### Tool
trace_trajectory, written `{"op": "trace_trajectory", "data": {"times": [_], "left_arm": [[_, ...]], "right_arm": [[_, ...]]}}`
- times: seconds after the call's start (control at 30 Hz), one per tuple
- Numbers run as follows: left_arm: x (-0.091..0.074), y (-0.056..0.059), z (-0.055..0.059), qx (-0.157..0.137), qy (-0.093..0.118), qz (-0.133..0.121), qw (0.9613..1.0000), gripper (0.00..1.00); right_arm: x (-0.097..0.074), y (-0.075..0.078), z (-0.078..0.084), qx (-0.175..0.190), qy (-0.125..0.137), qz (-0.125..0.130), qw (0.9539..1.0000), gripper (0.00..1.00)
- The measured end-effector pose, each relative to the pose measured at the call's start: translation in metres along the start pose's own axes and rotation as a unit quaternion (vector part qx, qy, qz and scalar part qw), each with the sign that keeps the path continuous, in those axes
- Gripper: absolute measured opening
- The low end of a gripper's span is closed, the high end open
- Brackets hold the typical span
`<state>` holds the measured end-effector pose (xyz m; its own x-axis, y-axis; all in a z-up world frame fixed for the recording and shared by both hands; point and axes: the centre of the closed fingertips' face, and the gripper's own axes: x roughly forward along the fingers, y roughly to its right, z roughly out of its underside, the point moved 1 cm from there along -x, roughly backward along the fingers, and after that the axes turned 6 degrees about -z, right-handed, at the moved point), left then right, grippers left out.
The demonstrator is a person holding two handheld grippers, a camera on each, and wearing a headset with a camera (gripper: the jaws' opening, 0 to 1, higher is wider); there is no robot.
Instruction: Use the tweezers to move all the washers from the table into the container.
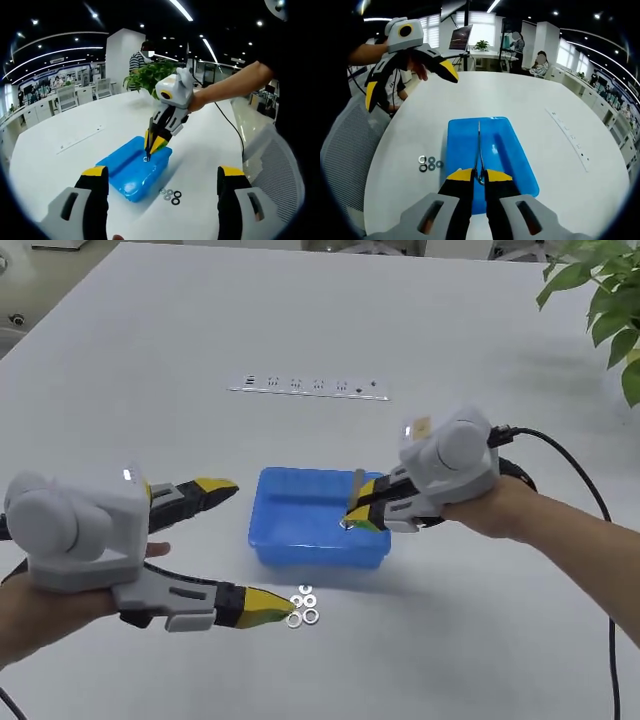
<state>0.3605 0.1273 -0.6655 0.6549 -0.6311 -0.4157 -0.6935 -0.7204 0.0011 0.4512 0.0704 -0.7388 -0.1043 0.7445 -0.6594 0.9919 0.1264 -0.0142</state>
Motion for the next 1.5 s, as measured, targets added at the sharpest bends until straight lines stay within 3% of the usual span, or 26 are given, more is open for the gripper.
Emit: {"op": "trace_trajectory", "data": {"times": [0.2,0.6,1.0,1.5], "left_arm": [[0.01,-0.005,0.002,0.005,-0.011,0.01,0.9999,0.92],[0.035,-0.015,-0.006,0.038,-0.018,0.034,0.9985,0.7],[0.06,-0.014,-0.011,0.069,-0.024,0.064,0.9953,0.43],[0.091,-0.013,-0.023,0.107,-0.025,0.09,0.9898,0.24]], "right_arm": [[0.007,-0.001,0.006,0.005,-0.008,-0.004,0.9999,0.09],[0.016,-0.004,0.012,0.004,-0.017,-0.013,0.9998,0.09],[0.016,-0.002,0.014,-0.001,-0.019,-0.018,0.9996,0.09],[0.016,-0.002,0.015,-0.009,-0.023,-0.023,0.9994,0.09]]}}
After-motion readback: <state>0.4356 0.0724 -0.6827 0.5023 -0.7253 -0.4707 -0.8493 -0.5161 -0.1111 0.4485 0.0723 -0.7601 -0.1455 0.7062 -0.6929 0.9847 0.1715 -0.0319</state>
